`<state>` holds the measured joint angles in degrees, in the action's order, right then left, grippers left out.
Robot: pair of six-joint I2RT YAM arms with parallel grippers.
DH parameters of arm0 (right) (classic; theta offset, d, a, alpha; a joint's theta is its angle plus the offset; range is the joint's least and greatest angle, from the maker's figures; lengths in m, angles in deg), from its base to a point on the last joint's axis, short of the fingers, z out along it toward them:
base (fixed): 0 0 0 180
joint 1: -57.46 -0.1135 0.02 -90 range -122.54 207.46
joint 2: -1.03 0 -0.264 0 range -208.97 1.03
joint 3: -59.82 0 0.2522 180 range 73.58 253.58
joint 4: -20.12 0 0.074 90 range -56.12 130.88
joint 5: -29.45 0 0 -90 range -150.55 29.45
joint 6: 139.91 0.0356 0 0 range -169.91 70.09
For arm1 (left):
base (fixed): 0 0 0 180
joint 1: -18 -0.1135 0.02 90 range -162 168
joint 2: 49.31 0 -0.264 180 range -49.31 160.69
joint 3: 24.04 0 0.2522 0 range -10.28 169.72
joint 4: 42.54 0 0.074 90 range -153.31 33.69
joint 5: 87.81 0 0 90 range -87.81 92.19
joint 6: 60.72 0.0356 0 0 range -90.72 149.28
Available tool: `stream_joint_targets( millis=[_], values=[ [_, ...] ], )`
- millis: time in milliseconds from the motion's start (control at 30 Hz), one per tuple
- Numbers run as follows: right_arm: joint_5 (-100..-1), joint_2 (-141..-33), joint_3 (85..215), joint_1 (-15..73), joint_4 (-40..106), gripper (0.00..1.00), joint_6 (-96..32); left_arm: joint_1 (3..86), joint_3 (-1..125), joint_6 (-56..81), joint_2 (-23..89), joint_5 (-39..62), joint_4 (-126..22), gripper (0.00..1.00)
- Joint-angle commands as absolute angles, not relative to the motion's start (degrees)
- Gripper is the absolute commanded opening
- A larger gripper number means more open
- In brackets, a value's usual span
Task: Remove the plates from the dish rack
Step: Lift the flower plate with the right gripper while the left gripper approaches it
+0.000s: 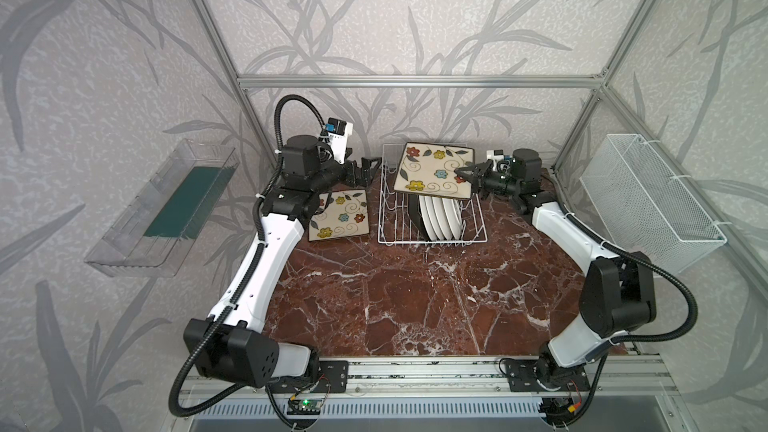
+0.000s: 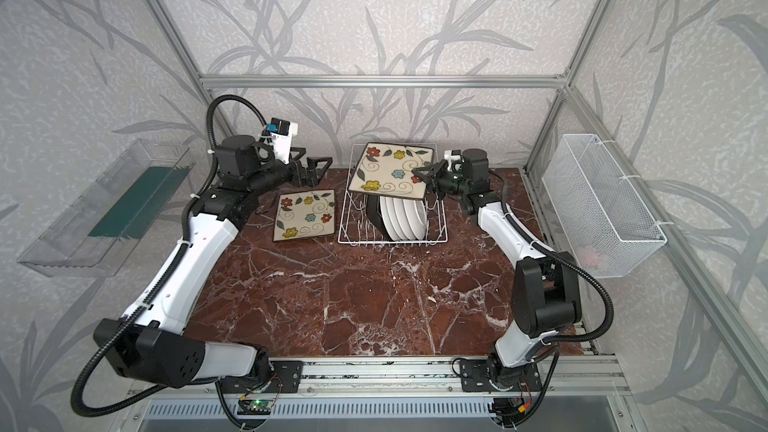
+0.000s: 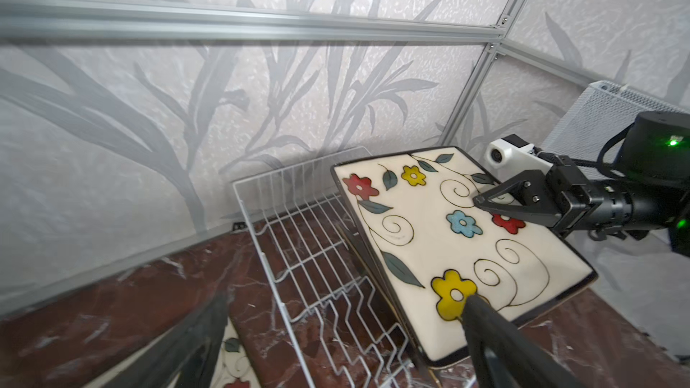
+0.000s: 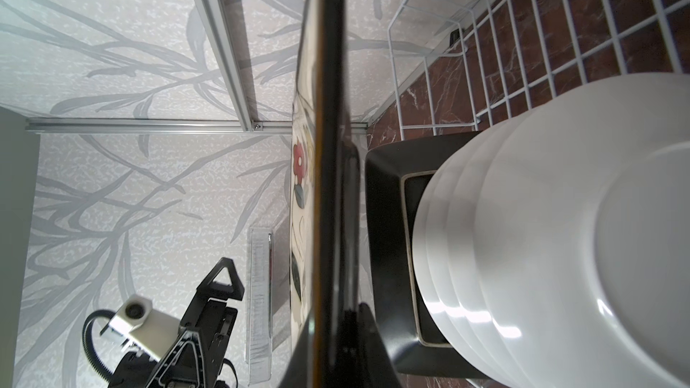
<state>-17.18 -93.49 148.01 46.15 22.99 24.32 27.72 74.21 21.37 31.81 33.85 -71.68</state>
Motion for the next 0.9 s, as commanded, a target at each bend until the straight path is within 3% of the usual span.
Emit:
stream_joint_targets(
  millis=[0, 200, 500, 867],
  values=[
    [-12.77, -90.44, 149.43, 46.46, 9.48, 0.00, 24.62, 27.63, 77.05, 10.21, 35.82, 42.07, -71.00, 0.99],
    [-11.47, -91.08, 149.34, 46.40, 8.36, 0.00, 24.79, 27.72, 80.25, 0.88, 42.27, 51.13, -67.48, 0.99],
    [-10.44, -91.33, 150.12, 46.20, 11.48, 0.00, 22.43, 27.69, 83.15, -2.51, 48.28, 59.16, -67.00, 0.99],
    [-9.26, -92.16, 152.04, 44.86, 13.61, 0.00, 19.70, 28.37, 86.18, -2.63, 52.32, 61.50, -71.21, 0.92]
  ],
)
